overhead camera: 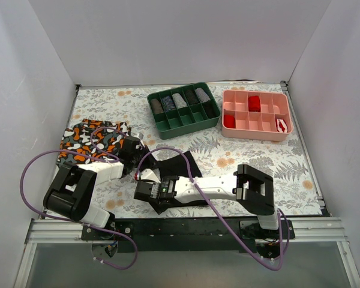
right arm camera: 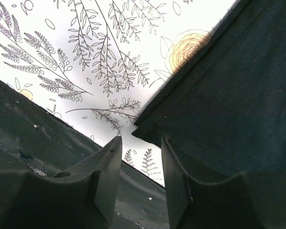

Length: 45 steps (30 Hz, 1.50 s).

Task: Roll the underwear
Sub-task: Fold the underwear at the center of the board.

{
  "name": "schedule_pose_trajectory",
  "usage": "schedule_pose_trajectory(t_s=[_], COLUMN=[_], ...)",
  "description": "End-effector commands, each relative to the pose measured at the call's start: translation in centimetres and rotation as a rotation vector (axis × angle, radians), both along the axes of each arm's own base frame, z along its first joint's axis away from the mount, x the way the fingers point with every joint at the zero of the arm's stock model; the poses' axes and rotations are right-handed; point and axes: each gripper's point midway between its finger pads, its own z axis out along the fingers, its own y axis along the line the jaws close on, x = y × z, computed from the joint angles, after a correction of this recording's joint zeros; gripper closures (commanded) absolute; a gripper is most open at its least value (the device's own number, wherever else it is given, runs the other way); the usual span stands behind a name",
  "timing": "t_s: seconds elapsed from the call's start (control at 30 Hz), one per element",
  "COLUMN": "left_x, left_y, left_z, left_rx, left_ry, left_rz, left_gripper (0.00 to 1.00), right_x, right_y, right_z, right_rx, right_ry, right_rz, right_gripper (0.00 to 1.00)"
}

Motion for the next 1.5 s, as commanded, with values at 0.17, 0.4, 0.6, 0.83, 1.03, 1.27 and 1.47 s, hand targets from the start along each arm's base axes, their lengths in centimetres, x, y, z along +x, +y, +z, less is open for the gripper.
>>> schedule_pose_trajectory(t_s=[0.17, 0.4, 0.6, 0.83, 1.03, 1.27, 1.47], left_x=[0.5, 0.5, 0.4, 0.4, 0.1, 0.1, -0.1], left_y=[0.4, 0.4, 0.4, 0.2, 0.3, 1.3, 3.6], left_z=[0.2, 0.4, 0.4, 0.5, 0.4, 0.6, 1.2], left_rx=[0.018, 0.016, 0.012, 0.007, 0.011, 0.047, 0.142], left_ry=[-0.016, -0.017, -0.015, -0.019, -0.015, -0.017, -0.004], left_rz=[0.016, 0.017, 0.017, 0.005, 0.005, 0.047, 0.123], left_gripper=[1.0, 1.0, 1.0, 1.0, 1.0, 1.0, 1.0], right_x=[-0.1, 0.5, 0.6, 0.4, 0.5, 0.8, 0.7], right_y=[1.3, 0.9, 0.6, -0.1, -0.4, -0.4, 0.7], right_z=[0.1, -1.5, -2.4, -3.2, -3.7, -3.5, 0.1], right_rx=[0.021, -0.055, -0.08, -0.114, -0.133, -0.119, 0.065], right_ry=[-0.007, -0.03, -0.03, -0.023, -0.021, -0.03, -0.03], right_rz=[0.005, -0.004, -0.018, -0.035, -0.034, -0.031, -0.027], right_gripper=[0.56, 0.57, 0.58, 0.66, 0.83, 0.99, 0.99])
